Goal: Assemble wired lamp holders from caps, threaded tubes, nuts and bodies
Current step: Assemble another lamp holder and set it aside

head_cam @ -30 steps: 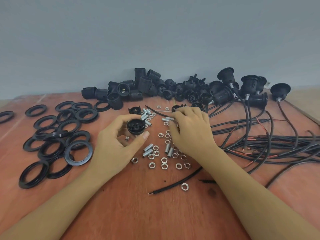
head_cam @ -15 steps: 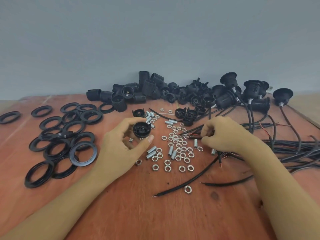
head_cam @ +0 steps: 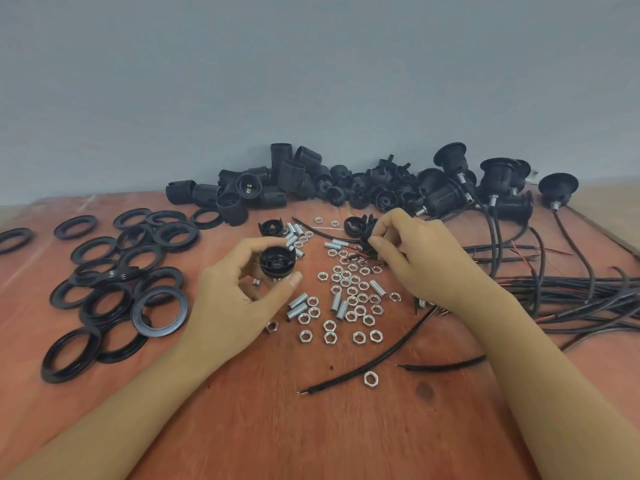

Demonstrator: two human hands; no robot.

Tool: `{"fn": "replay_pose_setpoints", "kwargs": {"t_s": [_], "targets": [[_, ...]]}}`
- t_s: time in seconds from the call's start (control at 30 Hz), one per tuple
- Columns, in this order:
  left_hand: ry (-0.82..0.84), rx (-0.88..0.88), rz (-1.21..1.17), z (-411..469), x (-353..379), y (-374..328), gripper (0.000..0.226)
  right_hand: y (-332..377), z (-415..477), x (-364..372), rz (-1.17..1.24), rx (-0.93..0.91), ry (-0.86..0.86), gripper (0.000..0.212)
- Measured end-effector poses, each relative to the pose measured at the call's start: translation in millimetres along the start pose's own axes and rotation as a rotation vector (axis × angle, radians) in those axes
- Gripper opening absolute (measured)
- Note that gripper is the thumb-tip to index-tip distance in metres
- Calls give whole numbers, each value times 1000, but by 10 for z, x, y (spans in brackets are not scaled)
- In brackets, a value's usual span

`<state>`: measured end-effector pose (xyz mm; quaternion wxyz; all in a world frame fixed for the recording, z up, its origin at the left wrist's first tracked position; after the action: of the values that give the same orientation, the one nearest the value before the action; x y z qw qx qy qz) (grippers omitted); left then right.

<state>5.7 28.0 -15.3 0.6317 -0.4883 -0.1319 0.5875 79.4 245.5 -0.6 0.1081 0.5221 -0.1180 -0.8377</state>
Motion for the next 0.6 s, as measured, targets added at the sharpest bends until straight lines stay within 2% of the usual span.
{"fn": "replay_pose_setpoints", "kwargs": {"t_s": [0.23,0.4,0.6], "targets": [[-11,31,30,10,-24,-19,41,325,-23,15,247,-146,-83,13],[-26,60,69,12,-27,-53,42,576,-33,58,277,-268,-75,11],[8,123,97,0,10,-84,48,666,-50,105,275,-295,-28,14]]}}
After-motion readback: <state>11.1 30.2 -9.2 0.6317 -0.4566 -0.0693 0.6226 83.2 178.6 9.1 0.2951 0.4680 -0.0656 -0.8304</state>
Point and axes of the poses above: each hand's wrist, its own z-axis towards the middle knuckle, its own x-axis out of the palm, y = z × x, the point moved 7 cm from there along z, towards the middle knuckle, and after that the axes turned 4 degrees about -x, right-handed, at the moved point
